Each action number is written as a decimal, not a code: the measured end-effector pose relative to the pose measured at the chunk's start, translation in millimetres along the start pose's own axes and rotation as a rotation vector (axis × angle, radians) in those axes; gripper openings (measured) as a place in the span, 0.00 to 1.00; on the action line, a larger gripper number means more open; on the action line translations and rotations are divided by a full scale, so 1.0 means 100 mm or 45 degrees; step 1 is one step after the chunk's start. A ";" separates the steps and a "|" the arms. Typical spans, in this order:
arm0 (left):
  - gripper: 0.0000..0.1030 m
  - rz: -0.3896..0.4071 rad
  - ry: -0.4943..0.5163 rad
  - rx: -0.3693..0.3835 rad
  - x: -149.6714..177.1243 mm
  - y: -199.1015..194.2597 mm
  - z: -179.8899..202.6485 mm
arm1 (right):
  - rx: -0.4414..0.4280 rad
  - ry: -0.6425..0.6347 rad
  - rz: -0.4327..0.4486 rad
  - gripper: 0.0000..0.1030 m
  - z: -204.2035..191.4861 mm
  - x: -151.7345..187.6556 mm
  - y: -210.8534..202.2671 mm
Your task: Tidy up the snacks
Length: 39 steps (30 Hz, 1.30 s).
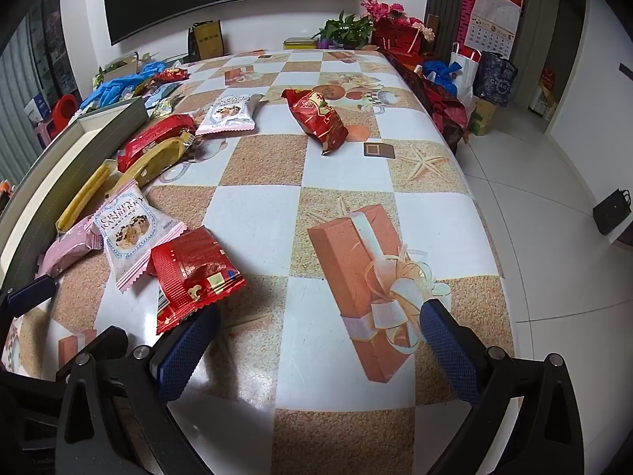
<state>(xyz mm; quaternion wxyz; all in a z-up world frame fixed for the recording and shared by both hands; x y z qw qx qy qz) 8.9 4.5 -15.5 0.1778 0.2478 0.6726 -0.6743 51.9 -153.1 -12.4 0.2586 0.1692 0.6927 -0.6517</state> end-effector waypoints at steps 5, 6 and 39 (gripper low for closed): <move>1.00 0.000 0.117 0.089 0.06 -0.04 -0.02 | 0.002 -0.003 -0.001 0.99 0.02 0.01 -0.01; 1.00 -0.004 0.141 0.107 0.06 -0.04 -0.01 | 0.003 -0.003 0.000 0.99 0.02 0.01 -0.01; 1.00 -0.073 0.179 0.180 -0.48 0.15 -0.34 | -0.001 -0.004 -0.002 0.99 0.01 0.00 0.00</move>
Point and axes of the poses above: each gripper's, at about its wrist camera, not at the fingertips, and y roughly the way its jaws point, z to its right, x to its underside, the point moved 2 cm from there along y, roughly the way its jaws point, and after that the axes turned 4 degrees about y, right-handed, at the moved point
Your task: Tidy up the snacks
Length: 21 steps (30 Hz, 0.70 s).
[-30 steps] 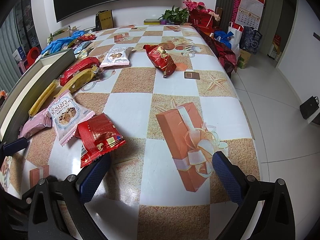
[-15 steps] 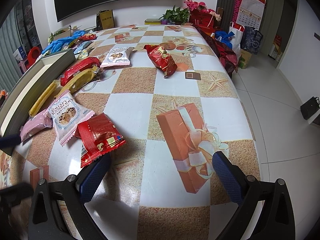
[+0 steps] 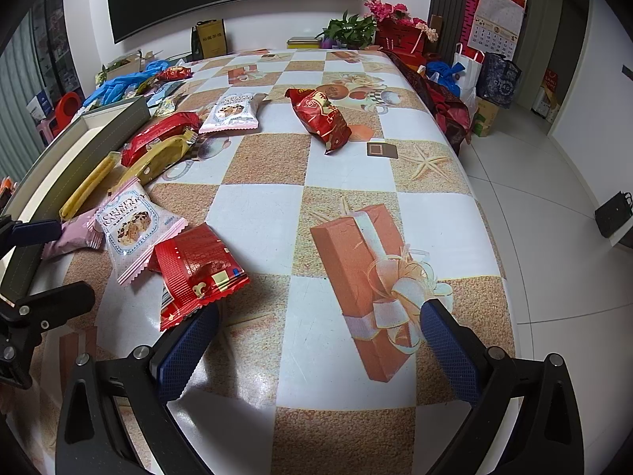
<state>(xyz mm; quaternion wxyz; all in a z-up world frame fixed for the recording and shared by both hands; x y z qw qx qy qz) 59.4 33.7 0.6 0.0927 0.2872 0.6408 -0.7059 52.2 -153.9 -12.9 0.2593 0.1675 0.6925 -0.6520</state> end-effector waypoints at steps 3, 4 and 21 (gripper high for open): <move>1.00 -0.017 -0.054 0.036 -0.08 0.07 -0.11 | 0.000 0.000 0.000 0.99 0.00 0.00 0.00; 1.00 -0.031 -0.054 0.049 -0.08 0.10 -0.11 | 0.000 0.000 0.000 0.99 0.00 0.00 0.00; 0.43 0.036 -0.006 -0.030 0.21 -0.07 0.15 | 0.001 -0.001 -0.001 0.99 0.00 -0.01 0.00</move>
Point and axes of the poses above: each gripper's, at about its wrist camera, not at the fingertips, and y roughly the way its jaws point, z to its right, x to its underside, the point moved 2 cm from there along y, roughly the way its jaws point, and after that the axes turned 4 degrees about y, right-handed, at the moved point
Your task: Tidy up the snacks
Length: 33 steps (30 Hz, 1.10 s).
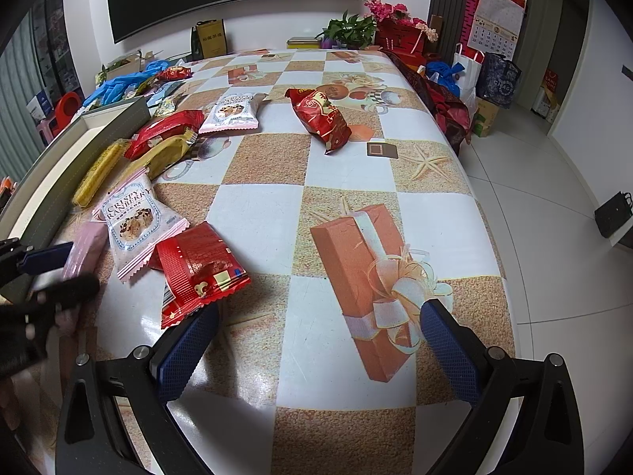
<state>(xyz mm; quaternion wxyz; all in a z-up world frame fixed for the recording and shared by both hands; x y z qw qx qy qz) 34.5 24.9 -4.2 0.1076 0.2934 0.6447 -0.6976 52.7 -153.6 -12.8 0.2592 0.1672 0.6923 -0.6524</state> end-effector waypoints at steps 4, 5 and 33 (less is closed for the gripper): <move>0.43 0.025 -0.024 -0.058 0.04 -0.01 0.05 | 0.015 -0.003 -0.002 0.99 -0.02 0.01 0.00; 0.43 0.033 -0.040 -0.063 0.05 -0.02 0.04 | 0.017 -0.005 -0.005 0.99 -0.04 0.00 0.01; 0.46 0.106 -0.089 -0.076 0.13 -0.06 0.02 | -0.115 -0.189 -0.144 0.99 -0.34 0.02 -0.01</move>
Point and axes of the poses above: each gripper's, at about its wrist camera, not at the fingertips, and y roughly the way its jaws point, z to its right, x to its underside, the point moved 2 cm from there along y, roughly the way its jaws point, and after that the axes turned 4 degrees about y, right-handed, at the moved point
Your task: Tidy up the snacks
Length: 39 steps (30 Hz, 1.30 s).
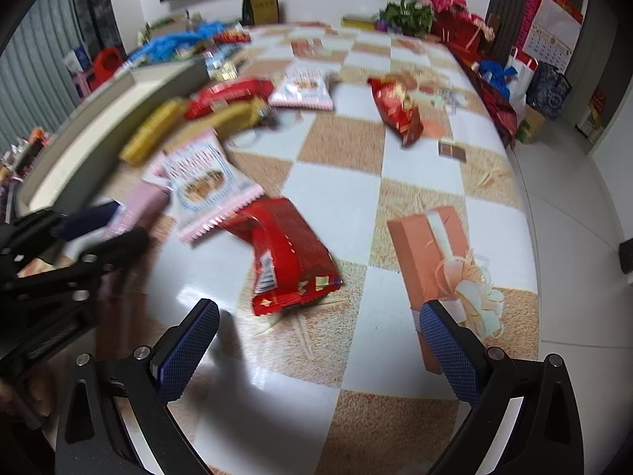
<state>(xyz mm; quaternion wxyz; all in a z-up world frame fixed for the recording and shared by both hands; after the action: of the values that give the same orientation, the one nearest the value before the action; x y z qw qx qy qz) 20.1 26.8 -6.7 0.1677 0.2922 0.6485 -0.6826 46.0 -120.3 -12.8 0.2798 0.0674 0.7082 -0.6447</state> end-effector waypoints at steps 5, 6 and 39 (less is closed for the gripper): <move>0.56 -0.001 0.019 0.001 0.00 0.00 0.03 | -0.021 -0.010 0.063 0.99 0.03 0.08 -0.05; 0.58 -0.001 0.016 0.001 0.01 0.00 0.02 | -0.021 -0.009 0.079 0.99 0.03 0.09 -0.05; 0.74 -0.017 0.007 0.004 0.03 0.02 0.01 | 0.008 0.037 0.133 0.99 -0.01 0.09 -0.04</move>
<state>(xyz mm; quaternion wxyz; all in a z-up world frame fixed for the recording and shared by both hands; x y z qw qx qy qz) 18.7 26.6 -10.3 0.1608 0.2901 0.6498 -0.6840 36.0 -122.4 -13.4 0.3027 0.1144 0.7057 -0.6303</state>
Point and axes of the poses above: each gripper's, at about its wrist camera, not at the fingertips, and y roughly the way its jaws point, z to its right, x to its underside, the point moved 2 cm from there along y, roughly the way its jaws point, and after that the axes turned 4 degrees about y, right-handed, at the moved point
